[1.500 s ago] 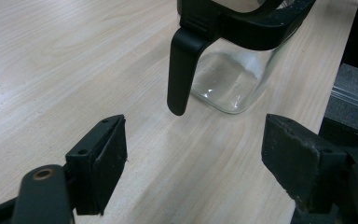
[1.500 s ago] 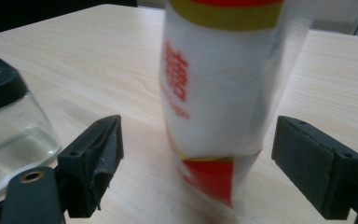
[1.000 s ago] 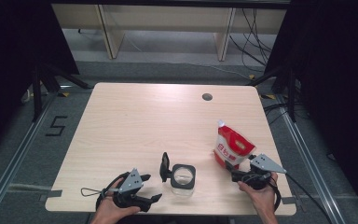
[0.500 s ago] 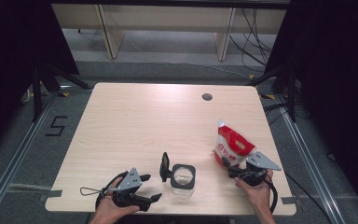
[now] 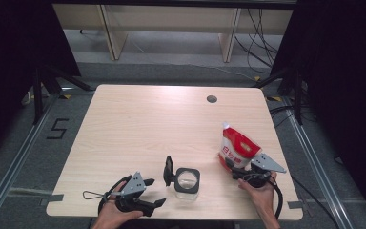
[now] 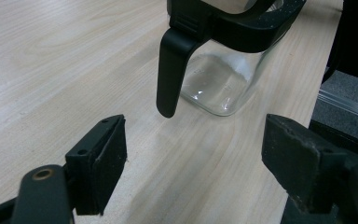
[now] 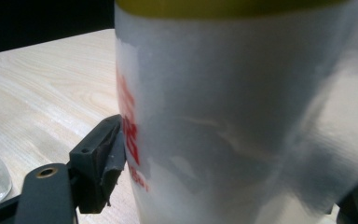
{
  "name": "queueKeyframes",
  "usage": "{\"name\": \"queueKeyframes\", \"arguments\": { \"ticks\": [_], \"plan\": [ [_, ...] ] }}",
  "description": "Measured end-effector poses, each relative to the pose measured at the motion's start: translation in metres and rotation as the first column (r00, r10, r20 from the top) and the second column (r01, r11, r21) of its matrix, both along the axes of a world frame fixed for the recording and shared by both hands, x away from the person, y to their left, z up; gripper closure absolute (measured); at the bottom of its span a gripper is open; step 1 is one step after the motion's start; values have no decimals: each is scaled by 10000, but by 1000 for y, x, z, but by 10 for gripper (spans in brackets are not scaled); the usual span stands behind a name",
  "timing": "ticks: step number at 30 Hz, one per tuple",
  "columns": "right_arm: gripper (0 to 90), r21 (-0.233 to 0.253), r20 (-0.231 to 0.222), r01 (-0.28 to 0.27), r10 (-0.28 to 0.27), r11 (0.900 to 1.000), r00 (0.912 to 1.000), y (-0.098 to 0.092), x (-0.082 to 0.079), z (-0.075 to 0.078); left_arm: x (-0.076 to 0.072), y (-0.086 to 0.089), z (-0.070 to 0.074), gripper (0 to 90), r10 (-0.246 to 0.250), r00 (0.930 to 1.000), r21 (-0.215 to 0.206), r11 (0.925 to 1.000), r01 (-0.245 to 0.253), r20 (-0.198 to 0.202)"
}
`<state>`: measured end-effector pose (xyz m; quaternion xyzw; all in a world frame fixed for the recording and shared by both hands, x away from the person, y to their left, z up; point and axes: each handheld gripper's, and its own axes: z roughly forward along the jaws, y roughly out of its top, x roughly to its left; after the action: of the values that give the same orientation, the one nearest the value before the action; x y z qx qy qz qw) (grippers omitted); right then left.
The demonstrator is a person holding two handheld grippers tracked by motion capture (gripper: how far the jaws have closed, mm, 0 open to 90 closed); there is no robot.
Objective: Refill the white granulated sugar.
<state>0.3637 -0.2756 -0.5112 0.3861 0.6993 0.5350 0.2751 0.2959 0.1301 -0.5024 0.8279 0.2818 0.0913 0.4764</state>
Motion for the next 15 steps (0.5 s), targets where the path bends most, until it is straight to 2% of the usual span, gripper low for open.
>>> {"name": "queueKeyframes", "arguments": {
  "ticks": [1,2,3,4,6,7,8,9,11,12,13,14,15],
  "plan": [
    [235,-38,-19,157,-158,9999,9999,1,0,0,2,1,0,218,-284,9995,74,9996,282,163],
    [237,100,100,-44,43,9999,9999,1,2,-1,1,0,-1,218,-109,9999,-39,9999,108,-62],
    [237,174,238,-121,117,9998,9996,1,3,-2,1,0,-1,218,-125,9999,-49,9999,125,-61],
    [237,-107,255,-49,52,9999,9997,0,3,-1,1,0,-1,218,-134,9999,-58,9999,134,-78],
    [238,163,167,-148,146,9998,9998,1,4,-2,2,0,-1,218,-162,9999,-55,9999,162,-30],
    [237,51,320,-218,216,9997,9993,1,6,-3,2,0,-1,218,-137,9999,-34,9999,137,-65],
    [237,264,202,-178,173,9995,9996,2,6,-3,2,1,-1,218,-142,9999,72,9999,142,-46],
    [237,239,204,-233,229,9994,9995,2,6,-3,3,2,-1,218,-199,9998,230,9995,201,-60],
    [238,234,135,-276,273,9993,9995,3,7,-4,1,0,-2,218,-101,9999,-207,9997,98,-117],
    [241,342,187,-258,252,9991,9995,4,8,-4,3,2,-1,219,-182,9998,184,9997,183,-39],
    [241,342,187,-258,252,9991,9995,4,8,-4,3,2,-1,218,-182,9998,184,9997,183,-39],
    [242,456,317,-277,263,9986,9992,5,9,-5,1,0,-1,218,-137,9998,-108,9998,135,-128],
    [242,456,317,-277,263,9986,9992,5,9,-5,1,0,-1,219,-137,9998,-108,9998,135,-128]
  ]
}}
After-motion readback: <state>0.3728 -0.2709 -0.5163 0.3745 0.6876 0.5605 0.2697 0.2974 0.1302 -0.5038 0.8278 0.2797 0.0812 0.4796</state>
